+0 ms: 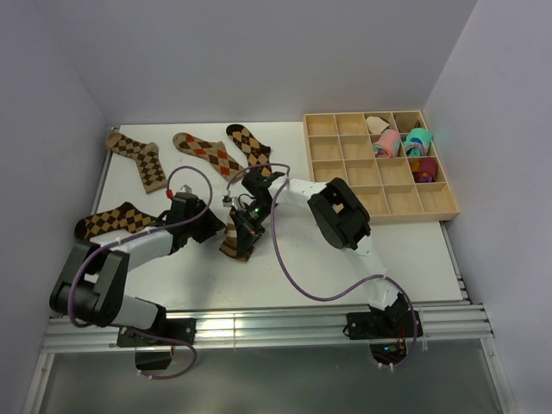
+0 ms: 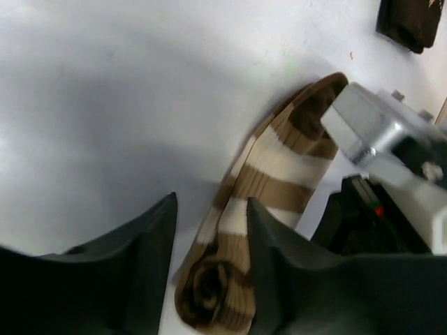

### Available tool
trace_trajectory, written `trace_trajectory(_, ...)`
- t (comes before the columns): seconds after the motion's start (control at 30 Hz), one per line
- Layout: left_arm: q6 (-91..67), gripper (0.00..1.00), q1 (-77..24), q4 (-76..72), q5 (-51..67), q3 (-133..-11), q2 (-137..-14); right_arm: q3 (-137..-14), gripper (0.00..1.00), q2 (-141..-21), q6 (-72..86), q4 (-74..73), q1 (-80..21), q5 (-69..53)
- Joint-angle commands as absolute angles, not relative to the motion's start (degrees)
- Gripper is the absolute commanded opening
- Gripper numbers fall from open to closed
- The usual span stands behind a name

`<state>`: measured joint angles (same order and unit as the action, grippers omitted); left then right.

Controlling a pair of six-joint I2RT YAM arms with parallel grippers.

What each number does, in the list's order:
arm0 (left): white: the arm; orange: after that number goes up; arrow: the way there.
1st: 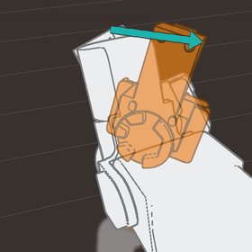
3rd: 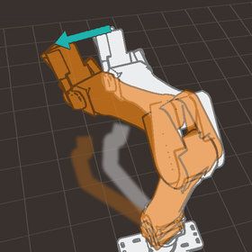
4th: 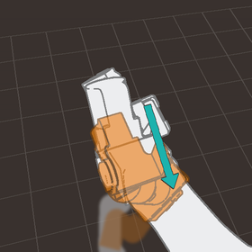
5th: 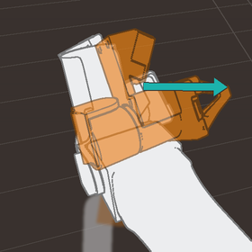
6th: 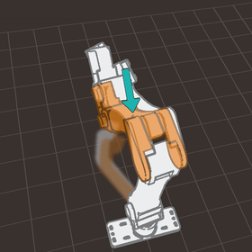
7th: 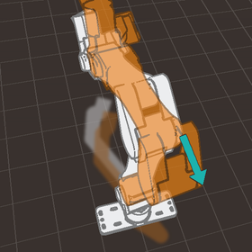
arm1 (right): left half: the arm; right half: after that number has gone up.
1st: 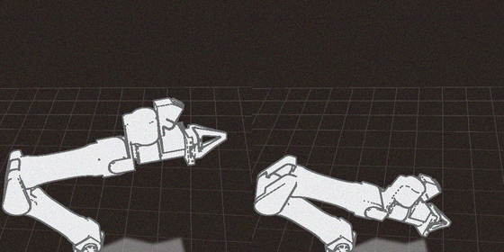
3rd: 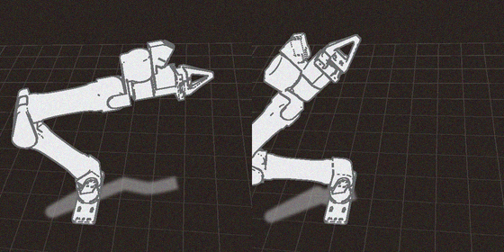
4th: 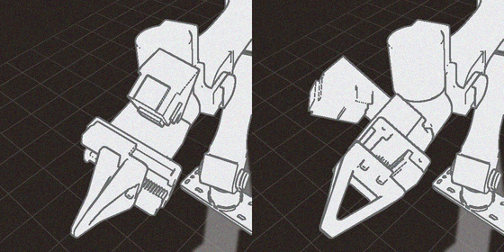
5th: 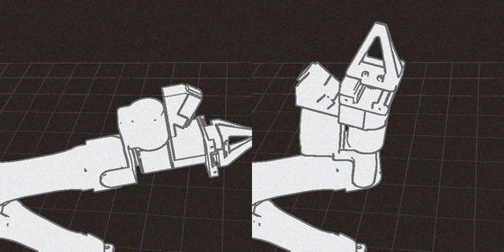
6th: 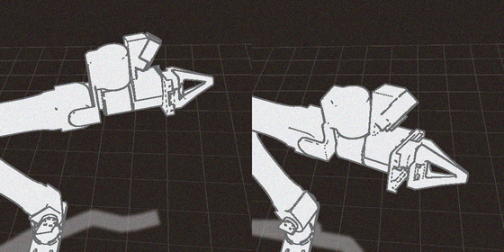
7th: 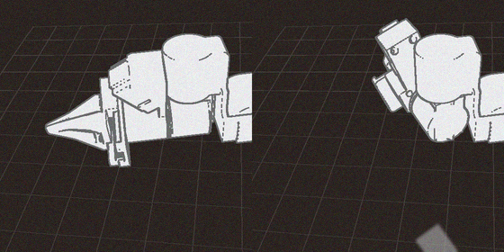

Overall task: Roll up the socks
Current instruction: Roll the sock at the center of the board.

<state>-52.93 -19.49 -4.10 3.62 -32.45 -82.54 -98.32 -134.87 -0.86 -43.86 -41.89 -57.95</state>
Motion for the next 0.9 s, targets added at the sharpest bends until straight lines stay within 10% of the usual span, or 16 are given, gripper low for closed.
trace_trajectory(0.0, -55.19, 0.51, -19.69, 1.65, 0.26, -31.2, -75.86, -96.77, 0.0, -139.05, -2.11, -45.26, -41.92, -44.83)
trace_trajectory(0.23, -62.91, 0.77, -20.65, 7.91, -0.53, -26.47, -62.25, -97.03, 0.0, -137.55, -0.53, -44.48, -42.01, -42.54)
trace_trajectory(0.87, -71.72, 0.63, -30.5, 5.8, -3.33, -22.67, -66.88, -96.07, 0.0, -135.62, 2.55, -41.31, -42.98, -37.79)
